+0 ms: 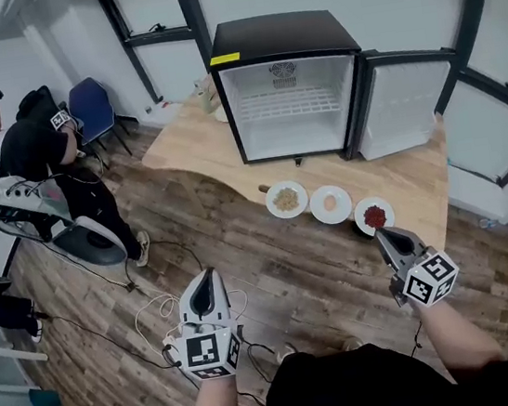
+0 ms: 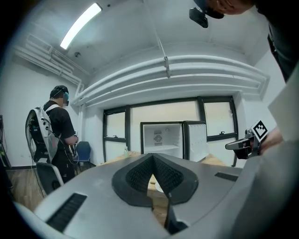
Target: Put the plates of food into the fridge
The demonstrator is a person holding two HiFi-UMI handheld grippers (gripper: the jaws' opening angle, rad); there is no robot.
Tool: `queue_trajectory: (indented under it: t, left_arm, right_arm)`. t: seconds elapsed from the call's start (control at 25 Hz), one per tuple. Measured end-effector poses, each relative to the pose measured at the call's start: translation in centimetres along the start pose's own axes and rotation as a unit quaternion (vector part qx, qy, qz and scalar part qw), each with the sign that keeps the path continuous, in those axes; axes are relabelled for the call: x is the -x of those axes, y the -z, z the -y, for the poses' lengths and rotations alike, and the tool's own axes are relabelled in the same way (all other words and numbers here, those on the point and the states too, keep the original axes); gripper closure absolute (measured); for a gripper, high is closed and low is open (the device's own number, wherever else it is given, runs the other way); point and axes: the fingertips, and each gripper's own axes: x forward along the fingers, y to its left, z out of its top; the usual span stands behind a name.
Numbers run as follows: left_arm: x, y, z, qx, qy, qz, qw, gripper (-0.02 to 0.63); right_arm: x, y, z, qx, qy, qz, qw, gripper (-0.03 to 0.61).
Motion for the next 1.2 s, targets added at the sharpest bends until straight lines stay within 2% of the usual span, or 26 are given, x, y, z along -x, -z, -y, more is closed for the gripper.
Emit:
queue_trajectory:
  t: [0.48, 0.72, 0.92, 1.2]
  left_arm:
    - [-1.1, 2.1, -7.5, -0.015, 0.050, -0.004, 0.9986, 0.609]
    - [-1.9, 1.3, -7.6, -0.023, 0.083, 0.008, 0.9962, 0.609]
    - [-3.2, 1.5, -7.6, -0.013, 0.089, 0.011, 0.9959, 0.609]
    - [-5.7, 1.2, -7.7, -0.019, 0.094, 0.008, 0.9953, 0.609]
  right_arm:
    - [-7.4, 1.7, -5.7, -0.030, 0.049, 0.012, 0.998, 0.557]
    - [-7.7, 1.9, -6.7, -0.029, 0.067, 0.013, 0.997, 0.557]
    - [-8.0, 2.0, -6.6, -0.037, 0.076, 0.018, 0.996, 0.557]
    - [-9.6, 2.3, -4.6, -0.052, 0.082, 0.011, 0.995, 0.557]
